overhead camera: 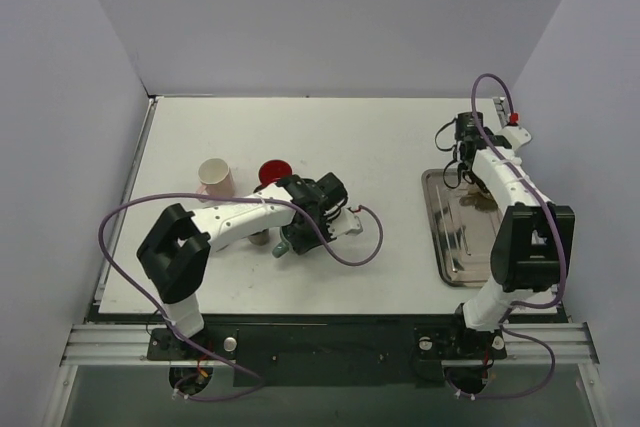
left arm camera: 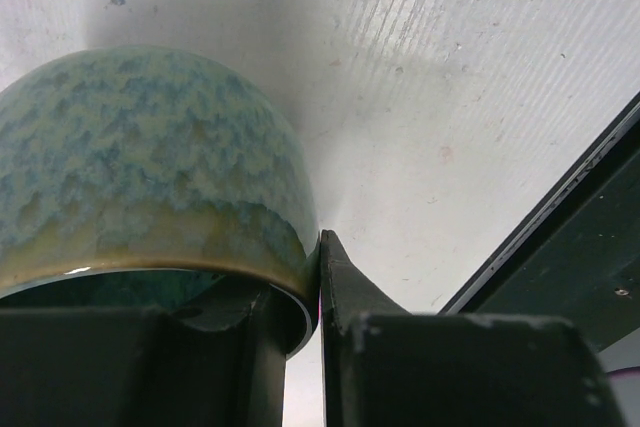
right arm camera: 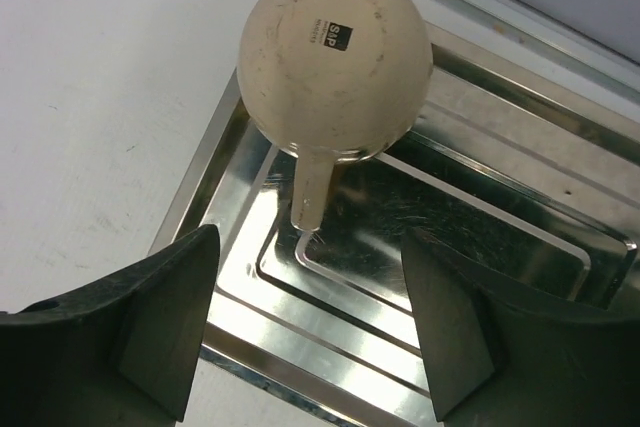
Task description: Turn the mug right side up
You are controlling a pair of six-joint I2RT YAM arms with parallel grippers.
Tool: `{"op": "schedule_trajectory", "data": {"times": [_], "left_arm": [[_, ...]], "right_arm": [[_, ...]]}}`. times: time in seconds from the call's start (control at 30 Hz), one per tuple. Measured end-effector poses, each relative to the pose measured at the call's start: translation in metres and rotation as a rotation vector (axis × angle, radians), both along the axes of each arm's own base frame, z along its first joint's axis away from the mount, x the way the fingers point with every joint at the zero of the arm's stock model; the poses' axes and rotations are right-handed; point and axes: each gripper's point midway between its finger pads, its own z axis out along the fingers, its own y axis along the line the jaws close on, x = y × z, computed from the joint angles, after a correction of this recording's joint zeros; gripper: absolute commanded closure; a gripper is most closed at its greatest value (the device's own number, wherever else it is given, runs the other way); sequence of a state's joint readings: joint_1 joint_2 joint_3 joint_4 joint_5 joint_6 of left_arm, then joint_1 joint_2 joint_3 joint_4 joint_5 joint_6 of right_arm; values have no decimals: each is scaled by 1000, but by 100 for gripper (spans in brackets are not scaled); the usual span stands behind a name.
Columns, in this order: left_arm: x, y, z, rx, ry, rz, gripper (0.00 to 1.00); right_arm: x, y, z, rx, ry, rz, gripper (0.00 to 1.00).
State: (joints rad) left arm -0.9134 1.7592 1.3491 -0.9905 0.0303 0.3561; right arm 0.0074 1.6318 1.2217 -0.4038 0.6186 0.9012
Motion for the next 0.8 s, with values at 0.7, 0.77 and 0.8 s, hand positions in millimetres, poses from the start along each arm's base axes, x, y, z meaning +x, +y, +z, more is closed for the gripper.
{"op": "schedule_trajectory", "data": {"times": [0.7,0.77,0.8], "left_arm": [[-4,-8,24,-103,32,-103,32],[-5,-10,44,-155,6,-111,32],[-7,-11,54,-183,-7,-116,32]], "right_arm": [[14,-14,-79,108,92,-93,53],[16,-14,-81,116,84,-93,59],[18,-14,-84,120,85,-91,63]]}}
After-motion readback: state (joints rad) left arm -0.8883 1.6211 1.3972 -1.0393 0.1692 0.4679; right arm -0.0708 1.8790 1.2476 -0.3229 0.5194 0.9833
